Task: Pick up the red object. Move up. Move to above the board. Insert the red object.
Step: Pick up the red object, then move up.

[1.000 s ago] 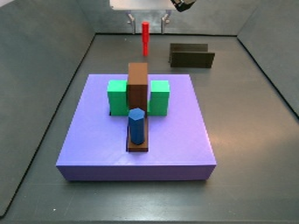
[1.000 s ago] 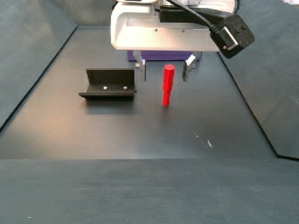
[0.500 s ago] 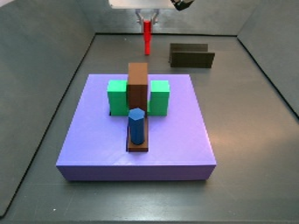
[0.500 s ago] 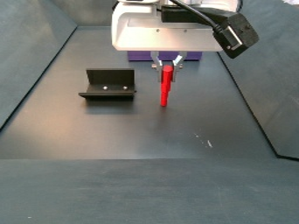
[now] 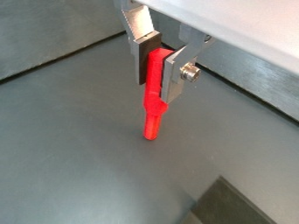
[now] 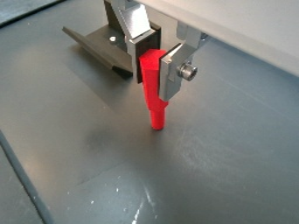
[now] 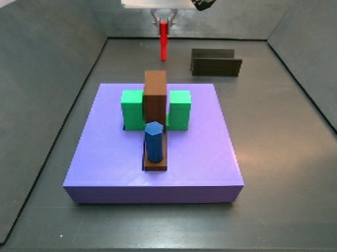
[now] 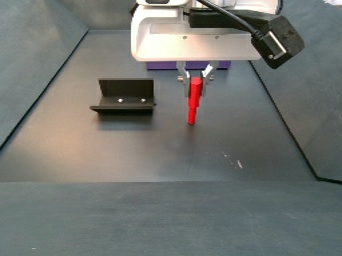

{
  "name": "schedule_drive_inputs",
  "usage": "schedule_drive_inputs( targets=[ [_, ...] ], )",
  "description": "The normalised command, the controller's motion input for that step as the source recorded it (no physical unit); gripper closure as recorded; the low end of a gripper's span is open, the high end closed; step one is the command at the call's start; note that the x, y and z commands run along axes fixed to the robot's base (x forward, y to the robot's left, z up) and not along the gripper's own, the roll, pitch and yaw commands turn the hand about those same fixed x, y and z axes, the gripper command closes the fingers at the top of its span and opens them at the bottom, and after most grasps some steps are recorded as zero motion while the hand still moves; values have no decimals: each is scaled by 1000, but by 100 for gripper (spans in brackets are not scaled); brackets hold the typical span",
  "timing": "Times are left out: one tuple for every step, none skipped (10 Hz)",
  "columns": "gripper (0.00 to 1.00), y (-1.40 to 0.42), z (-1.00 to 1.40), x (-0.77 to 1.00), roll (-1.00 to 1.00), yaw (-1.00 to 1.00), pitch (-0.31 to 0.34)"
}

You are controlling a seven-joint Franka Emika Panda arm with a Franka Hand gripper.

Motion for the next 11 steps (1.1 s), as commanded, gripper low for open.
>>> schedule_drive_inputs(
  targets=[
    [100, 0, 0, 0, 0, 0, 0],
    [100, 0, 0, 0, 0, 0, 0],
    [100, 0, 0, 0, 0, 0, 0],
    [100, 0, 0, 0, 0, 0, 0],
    [100, 0, 0, 0, 0, 0, 0],
    [100, 0, 0, 0, 0, 0, 0],
    [100, 0, 0, 0, 0, 0, 0],
    [100, 0, 833, 0, 0, 0, 0],
    [100, 82, 838, -36, 3, 31, 28],
    [100, 70, 711, -73, 8, 23, 64],
    [100, 22, 216, -7, 54, 9, 35]
  ],
)
